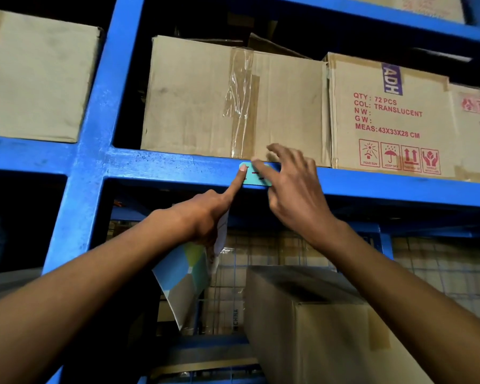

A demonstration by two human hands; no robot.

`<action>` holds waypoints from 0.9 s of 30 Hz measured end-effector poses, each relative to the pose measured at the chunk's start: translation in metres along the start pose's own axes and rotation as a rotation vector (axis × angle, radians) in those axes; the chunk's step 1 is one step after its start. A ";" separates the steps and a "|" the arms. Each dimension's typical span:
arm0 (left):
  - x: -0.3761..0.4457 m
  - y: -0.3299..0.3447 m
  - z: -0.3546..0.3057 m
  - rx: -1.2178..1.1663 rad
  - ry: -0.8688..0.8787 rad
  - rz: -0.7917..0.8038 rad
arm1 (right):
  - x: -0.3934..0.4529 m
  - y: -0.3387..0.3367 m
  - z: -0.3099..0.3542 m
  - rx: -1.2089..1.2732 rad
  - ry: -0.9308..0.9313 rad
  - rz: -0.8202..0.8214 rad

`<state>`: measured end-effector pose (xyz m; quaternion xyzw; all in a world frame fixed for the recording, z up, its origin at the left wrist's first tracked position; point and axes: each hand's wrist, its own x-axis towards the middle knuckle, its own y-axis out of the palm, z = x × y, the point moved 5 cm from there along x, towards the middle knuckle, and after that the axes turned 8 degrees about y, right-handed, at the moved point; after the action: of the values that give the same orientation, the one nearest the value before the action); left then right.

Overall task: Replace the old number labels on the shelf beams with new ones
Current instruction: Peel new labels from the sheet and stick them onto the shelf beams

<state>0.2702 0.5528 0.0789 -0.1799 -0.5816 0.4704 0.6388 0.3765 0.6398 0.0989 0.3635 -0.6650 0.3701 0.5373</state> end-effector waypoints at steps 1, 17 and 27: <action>0.000 0.001 -0.001 0.012 0.000 0.002 | -0.004 0.007 -0.002 -0.071 -0.014 0.029; -0.008 0.013 -0.004 0.095 -0.008 -0.098 | -0.037 0.031 -0.019 -0.098 0.044 0.050; 0.005 -0.005 0.003 -0.016 0.044 -0.085 | -0.012 0.031 -0.003 0.018 0.048 0.059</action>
<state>0.2683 0.5538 0.0864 -0.1703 -0.5784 0.4341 0.6694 0.3528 0.6578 0.0842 0.3394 -0.6592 0.4004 0.5385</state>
